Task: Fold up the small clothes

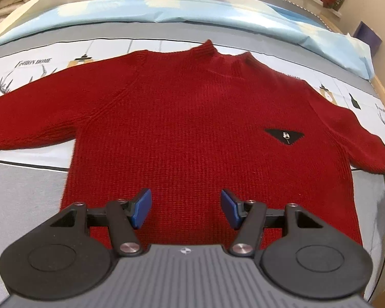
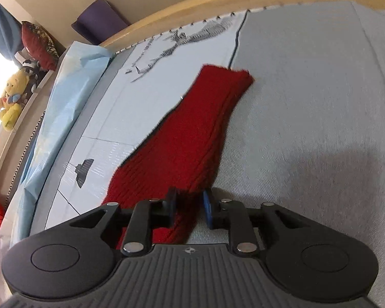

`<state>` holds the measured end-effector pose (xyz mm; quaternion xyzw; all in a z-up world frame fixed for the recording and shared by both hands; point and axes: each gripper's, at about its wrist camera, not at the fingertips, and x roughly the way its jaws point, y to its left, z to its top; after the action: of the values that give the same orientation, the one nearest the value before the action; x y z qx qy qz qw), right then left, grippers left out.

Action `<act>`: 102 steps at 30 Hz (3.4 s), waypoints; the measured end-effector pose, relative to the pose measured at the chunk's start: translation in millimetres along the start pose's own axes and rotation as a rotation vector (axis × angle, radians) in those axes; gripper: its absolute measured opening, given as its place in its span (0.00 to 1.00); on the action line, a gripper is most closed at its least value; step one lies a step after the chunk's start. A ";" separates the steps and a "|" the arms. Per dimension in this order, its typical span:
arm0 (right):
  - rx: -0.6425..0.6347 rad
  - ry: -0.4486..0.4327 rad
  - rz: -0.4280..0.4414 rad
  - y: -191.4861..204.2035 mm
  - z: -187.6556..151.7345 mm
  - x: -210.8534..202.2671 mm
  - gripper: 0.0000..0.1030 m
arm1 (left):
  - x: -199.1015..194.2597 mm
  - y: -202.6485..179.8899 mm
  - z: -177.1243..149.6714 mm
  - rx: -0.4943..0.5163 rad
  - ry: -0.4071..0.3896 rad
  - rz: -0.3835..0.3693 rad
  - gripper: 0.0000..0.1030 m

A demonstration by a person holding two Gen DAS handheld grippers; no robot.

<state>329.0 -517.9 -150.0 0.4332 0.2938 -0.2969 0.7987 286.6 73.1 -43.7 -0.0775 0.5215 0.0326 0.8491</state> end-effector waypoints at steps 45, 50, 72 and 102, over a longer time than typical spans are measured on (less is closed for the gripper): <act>-1.008 0.309 0.401 219.2 -238.2 -153.8 0.37 | -20.0 86.5 39.9 -0.177 -0.163 -0.028 0.17; -1.018 0.292 0.419 222.5 -217.0 -158.7 0.37 | 0.1 62.6 51.8 -0.105 -0.223 -0.128 0.12; -0.967 0.297 0.397 210.2 -184.6 -148.6 0.37 | 173.1 91.0 160.2 -0.500 -0.116 -0.248 0.22; -1.001 0.346 0.403 216.2 -220.6 -158.3 0.38 | -1.4 279.8 55.5 -0.627 -0.195 0.077 0.33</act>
<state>336.7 -195.1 -22.9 0.0917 0.4370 0.1121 0.8877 296.7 358.2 -45.1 -0.3118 0.4050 0.2307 0.8280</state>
